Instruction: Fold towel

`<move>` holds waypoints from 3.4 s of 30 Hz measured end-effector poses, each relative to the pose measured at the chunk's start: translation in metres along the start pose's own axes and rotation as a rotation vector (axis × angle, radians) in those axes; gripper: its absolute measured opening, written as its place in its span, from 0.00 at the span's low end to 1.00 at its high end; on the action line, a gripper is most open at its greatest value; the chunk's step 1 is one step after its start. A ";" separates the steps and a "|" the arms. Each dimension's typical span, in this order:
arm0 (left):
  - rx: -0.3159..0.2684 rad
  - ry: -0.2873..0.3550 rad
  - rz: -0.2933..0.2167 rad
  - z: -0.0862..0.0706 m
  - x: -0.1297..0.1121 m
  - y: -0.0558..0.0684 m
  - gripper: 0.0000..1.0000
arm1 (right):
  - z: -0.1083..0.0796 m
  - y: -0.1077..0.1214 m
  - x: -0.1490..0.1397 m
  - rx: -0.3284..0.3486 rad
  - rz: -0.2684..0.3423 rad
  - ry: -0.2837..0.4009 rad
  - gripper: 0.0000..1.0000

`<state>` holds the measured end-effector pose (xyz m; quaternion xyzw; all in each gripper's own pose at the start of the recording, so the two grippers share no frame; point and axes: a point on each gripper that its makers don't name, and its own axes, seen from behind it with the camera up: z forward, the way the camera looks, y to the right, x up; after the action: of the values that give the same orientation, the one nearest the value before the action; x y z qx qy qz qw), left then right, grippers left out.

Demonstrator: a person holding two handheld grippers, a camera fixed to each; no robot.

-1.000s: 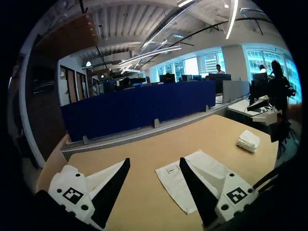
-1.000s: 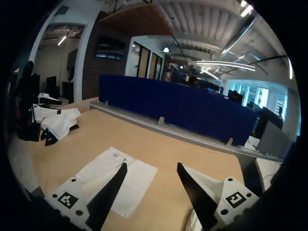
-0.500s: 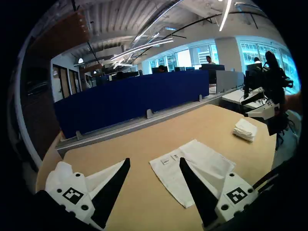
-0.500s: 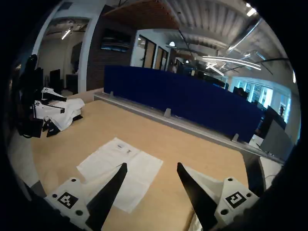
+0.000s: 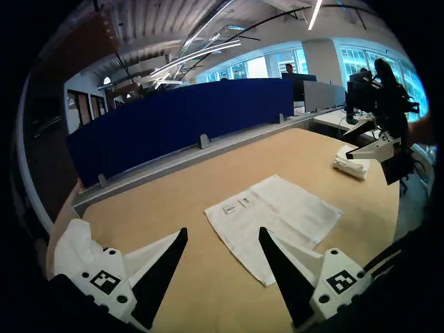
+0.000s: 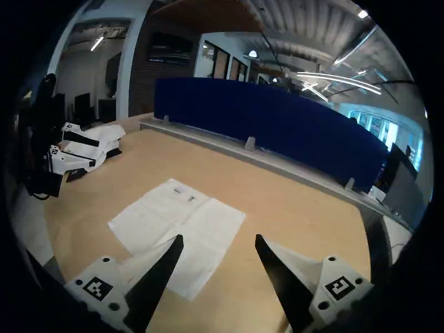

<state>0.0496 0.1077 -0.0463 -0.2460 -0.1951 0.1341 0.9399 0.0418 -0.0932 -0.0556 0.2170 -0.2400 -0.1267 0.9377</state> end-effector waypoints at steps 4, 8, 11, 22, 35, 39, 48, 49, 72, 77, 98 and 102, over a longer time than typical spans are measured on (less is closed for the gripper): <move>-0.020 -0.035 0.007 0.008 -0.019 0.010 0.95 | 0.008 -0.005 -0.018 0.014 -0.001 -0.024 1.00; -0.039 -0.068 0.013 0.016 -0.038 0.019 0.95 | 0.015 -0.012 -0.035 0.033 -0.010 -0.050 1.00; -0.053 -0.092 0.017 0.022 -0.050 0.025 0.95 | 0.021 -0.016 -0.048 0.045 -0.016 -0.070 1.00; -0.101 -0.175 0.037 0.038 -0.093 0.044 0.95 | 0.040 -0.028 -0.087 0.073 -0.020 -0.133 1.00; -0.178 -0.257 0.052 0.046 -0.125 0.067 0.95 | 0.043 -0.040 -0.134 0.109 -0.028 -0.232 1.00; -0.220 -0.295 0.059 0.047 -0.135 0.077 0.95 | 0.042 -0.043 -0.147 0.125 -0.028 -0.264 1.00; -0.251 -0.350 0.034 0.053 -0.147 0.086 0.95 | 0.043 -0.048 -0.160 0.151 -0.017 -0.290 0.98; -0.253 -0.353 0.031 0.054 -0.147 0.087 0.95 | 0.043 -0.048 -0.160 0.151 -0.016 -0.290 0.98; -0.277 -0.408 0.021 0.053 -0.155 0.097 0.73 | 0.048 -0.057 -0.172 0.190 0.010 -0.313 0.67; -0.276 -0.419 0.021 0.053 -0.155 0.094 0.66 | 0.047 -0.057 -0.172 0.196 0.027 -0.319 0.61; -0.254 -0.430 0.022 0.056 -0.156 0.089 0.16 | 0.044 -0.056 -0.172 0.198 0.062 -0.341 0.18; -0.238 -0.427 0.032 0.057 -0.156 0.087 0.10 | 0.044 -0.060 -0.171 0.212 0.062 -0.344 0.16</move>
<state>-0.1272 0.1506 -0.0920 -0.3241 -0.3998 0.1738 0.8396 -0.1340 -0.1022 -0.1164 0.2824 -0.4152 -0.1071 0.8581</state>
